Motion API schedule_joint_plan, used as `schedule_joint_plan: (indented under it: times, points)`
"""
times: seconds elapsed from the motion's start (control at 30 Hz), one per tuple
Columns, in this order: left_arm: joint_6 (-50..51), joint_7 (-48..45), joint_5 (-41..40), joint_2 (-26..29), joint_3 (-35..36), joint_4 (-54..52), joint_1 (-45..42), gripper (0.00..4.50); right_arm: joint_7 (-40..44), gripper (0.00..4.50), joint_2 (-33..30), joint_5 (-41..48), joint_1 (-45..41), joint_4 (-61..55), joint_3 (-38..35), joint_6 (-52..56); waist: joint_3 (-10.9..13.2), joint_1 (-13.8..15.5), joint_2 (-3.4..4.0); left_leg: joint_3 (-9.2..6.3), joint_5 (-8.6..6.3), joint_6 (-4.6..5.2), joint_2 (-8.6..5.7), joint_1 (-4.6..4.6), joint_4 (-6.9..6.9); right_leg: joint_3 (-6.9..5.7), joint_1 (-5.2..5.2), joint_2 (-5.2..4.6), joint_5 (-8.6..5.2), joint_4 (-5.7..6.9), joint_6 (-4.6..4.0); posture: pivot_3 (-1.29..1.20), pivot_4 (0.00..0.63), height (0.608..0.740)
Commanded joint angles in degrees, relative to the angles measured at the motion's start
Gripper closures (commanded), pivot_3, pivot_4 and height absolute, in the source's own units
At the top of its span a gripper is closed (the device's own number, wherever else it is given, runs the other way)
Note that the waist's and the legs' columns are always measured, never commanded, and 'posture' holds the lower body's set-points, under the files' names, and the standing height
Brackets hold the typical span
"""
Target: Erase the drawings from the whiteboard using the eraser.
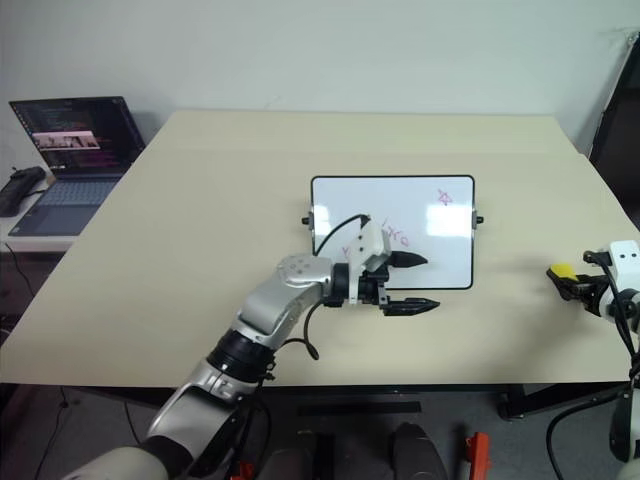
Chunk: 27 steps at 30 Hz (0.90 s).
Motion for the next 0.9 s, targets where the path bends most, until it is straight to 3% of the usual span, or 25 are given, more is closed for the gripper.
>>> schedule_joint_plan:
  times: [0.03, 0.13, 0.27, 0.37, 0.53, 0.63, 0.73, 0.9]
  points:
    - [0.0, 0.4, -0.2, 0.3, 0.6, -2.8, 0.3, 0.00, 0.8, 3.29, -1.0, 1.0, 0.8, -5.0, -1.1, 0.3, 0.0, 0.0, 0.00, 0.00, 0.00, 0.00, 0.00, 0.00, 0.00, 0.00, 0.00, 0.00, 0.00, 0.00, 0.00, 0.00, 0.150, 0.740]
    - [-0.4, 0.8, -0.2, 2.0, 2.3, -3.2, 0.0, 0.00, 1.7, 3.30, -2.0, 4.4, 5.4, -19.5, -3.8, 5.0, 0.0, 0.0, 0.00, 0.01, 0.00, 0.00, 0.00, -0.01, -0.01, 0.02, -0.04, 0.00, 0.00, 0.00, 0.00, 0.00, 0.150, 0.740]
    - [0.6, 0.9, -2.1, 7.4, 7.7, -6.8, 0.4, 0.00, 0.4, 3.30, -2.7, 13.6, 14.1, -55.2, -9.8, 18.0, 0.1, -0.6, 0.22, 0.02, 0.00, 0.00, 0.04, -0.08, -0.02, 0.09, -0.17, 0.03, -0.01, 0.10, 0.02, 0.00, 0.150, 0.740]
    - [1.3, -1.0, -5.2, 14.0, 13.4, -11.0, 3.6, 0.00, -3.4, 3.30, -1.5, 17.7, 11.1, -69.6, -7.6, 26.2, 0.1, -0.8, 0.23, -0.01, 0.00, -0.01, 0.12, -0.02, -0.01, 0.11, -0.16, 0.14, -0.01, 0.13, 0.02, 0.00, 0.150, 0.740]
    - [1.8, -3.8, -8.7, 23.7, 20.5, -15.9, 8.9, 0.00, -8.6, 3.30, 7.1, 17.9, -2.4, -72.4, 2.5, 28.8, 0.1, -0.8, 0.03, -0.01, -0.01, -0.01, 0.17, 0.00, 0.02, 0.06, -0.13, 0.14, 0.06, 0.08, -0.03, 0.00, 0.150, 0.740]
    - [2.0, -4.3, -9.4, 29.2, 24.5, -17.7, 14.0, 0.00, -12.3, 3.30, 16.7, 15.0, -8.4, -71.2, 10.3, 25.7, 0.1, -0.6, 0.03, -0.01, -0.01, -0.01, 0.19, -0.03, -0.02, 0.05, -0.16, 0.13, 0.04, 0.02, -0.06, 0.00, 0.150, 0.740]
    - [1.7, -3.3, -9.5, 32.2, 27.5, -19.2, 19.7, 0.00, -13.7, 3.30, 20.9, 5.0, -8.7, -68.3, 21.2, 18.1, 0.1, 0.0, 0.01, 0.02, -0.01, -0.01, 0.21, -0.28, -0.12, 0.05, -0.53, 0.12, 0.15, 0.08, -0.36, 0.00, 0.150, 0.740]
    - [2.4, 0.4, -10.5, 31.2, 28.9, -23.9, 26.4, 0.00, -14.5, 3.30, 26.0, -4.2, -6.3, -62.7, 31.1, 8.6, 0.1, 1.5, -0.06, -0.12, 0.00, -0.02, 0.19, -1.17, 0.05, -0.10, -1.32, -0.04, 0.23, 0.16, -0.37, 0.00, 0.150, 0.740]
